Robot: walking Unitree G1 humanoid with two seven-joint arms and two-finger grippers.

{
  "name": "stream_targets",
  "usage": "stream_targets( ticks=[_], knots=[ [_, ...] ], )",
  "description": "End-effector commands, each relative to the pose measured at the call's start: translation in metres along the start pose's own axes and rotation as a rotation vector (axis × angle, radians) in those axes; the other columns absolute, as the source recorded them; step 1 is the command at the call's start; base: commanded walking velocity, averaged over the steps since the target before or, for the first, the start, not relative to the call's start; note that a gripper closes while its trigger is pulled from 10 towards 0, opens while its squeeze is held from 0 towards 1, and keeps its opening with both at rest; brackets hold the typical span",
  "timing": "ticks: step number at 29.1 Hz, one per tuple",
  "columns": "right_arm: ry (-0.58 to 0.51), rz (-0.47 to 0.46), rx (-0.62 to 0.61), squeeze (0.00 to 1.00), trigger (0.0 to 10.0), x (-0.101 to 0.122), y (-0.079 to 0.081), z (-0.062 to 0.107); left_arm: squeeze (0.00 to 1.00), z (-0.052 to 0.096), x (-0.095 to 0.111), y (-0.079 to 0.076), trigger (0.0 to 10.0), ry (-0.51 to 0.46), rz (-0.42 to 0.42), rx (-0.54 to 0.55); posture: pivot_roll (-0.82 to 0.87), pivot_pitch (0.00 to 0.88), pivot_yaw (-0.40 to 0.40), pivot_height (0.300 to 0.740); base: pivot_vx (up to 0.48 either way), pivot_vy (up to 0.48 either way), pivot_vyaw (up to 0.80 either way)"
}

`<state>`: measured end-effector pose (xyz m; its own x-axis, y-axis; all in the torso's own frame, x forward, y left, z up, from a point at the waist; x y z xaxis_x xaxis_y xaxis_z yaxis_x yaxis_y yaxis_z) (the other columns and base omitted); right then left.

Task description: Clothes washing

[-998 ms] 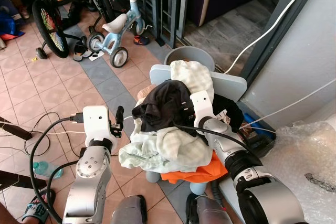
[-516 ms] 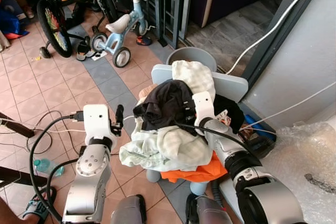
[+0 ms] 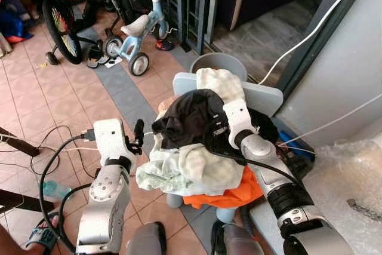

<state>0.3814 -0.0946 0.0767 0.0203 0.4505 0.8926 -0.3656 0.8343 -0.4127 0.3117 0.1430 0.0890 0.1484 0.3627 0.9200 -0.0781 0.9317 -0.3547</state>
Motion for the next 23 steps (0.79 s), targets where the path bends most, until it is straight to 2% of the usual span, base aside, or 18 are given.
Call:
stream_targets(
  ticks=[1,3,6,7,12,16,23],
  knots=[
    [-0.152,-0.021,-0.091,0.0,0.0,0.033,-0.02,0.007,0.0,0.0,-0.006,0.0,10.0,0.023,0.0,-0.002,0.06,0.147,0.021,0.74,0.0,0.0,0.0],
    [-0.265,-0.076,-0.151,0.0,0.0,0.055,-0.033,0.017,0.0,0.0,-0.006,0.001,10.0,0.019,-0.015,-0.001,0.06,0.145,0.024,0.74,0.0,0.0,0.0],
    [-0.327,-0.064,-0.236,0.0,0.0,0.069,-0.047,0.029,0.0,-0.002,-0.005,-0.001,10.0,0.014,-0.034,-0.012,0.05,0.137,0.029,0.74,0.0,0.0,0.0],
    [-0.335,-0.059,-0.259,0.0,0.0,0.071,-0.051,0.032,0.0,-0.002,-0.005,-0.002,10.0,0.014,-0.035,-0.017,0.05,0.137,0.029,0.74,0.0,0.0,0.0],
    [-0.325,-0.054,-0.452,0.0,0.0,0.072,-0.088,0.055,0.0,-0.004,-0.003,0.001,10.0,0.005,-0.043,-0.004,0.05,0.124,0.032,0.74,0.0,0.0,0.0],
    [-0.314,-0.055,-0.47,0.0,0.0,0.069,-0.094,0.058,0.0,-0.005,-0.004,0.0,10.0,0.006,-0.044,-0.006,0.05,0.12,0.033,0.74,0.0,0.0,0.0],
    [-0.325,-0.07,-0.415,0.0,0.0,0.073,-0.083,0.053,0.0,-0.009,-0.004,-0.002,10.0,0.004,-0.059,-0.012,0.04,0.116,0.037,0.74,0.0,0.0,0.0]
  ],
)
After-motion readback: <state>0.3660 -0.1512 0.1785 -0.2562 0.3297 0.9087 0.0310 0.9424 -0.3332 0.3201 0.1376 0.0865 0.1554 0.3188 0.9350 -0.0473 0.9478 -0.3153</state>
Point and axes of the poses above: a point about 5 cm out from each wrist's last joint towards the gripper, its own z axis pointing back from the gripper into the wrist, its own x axis along the axis of the wrist's last joint, y = z × x, the point moved 6 cm from there along -z, pointing out of the wrist towards the gripper, and after that the axes turned 13 degrees about z, right-handed, at the moved point
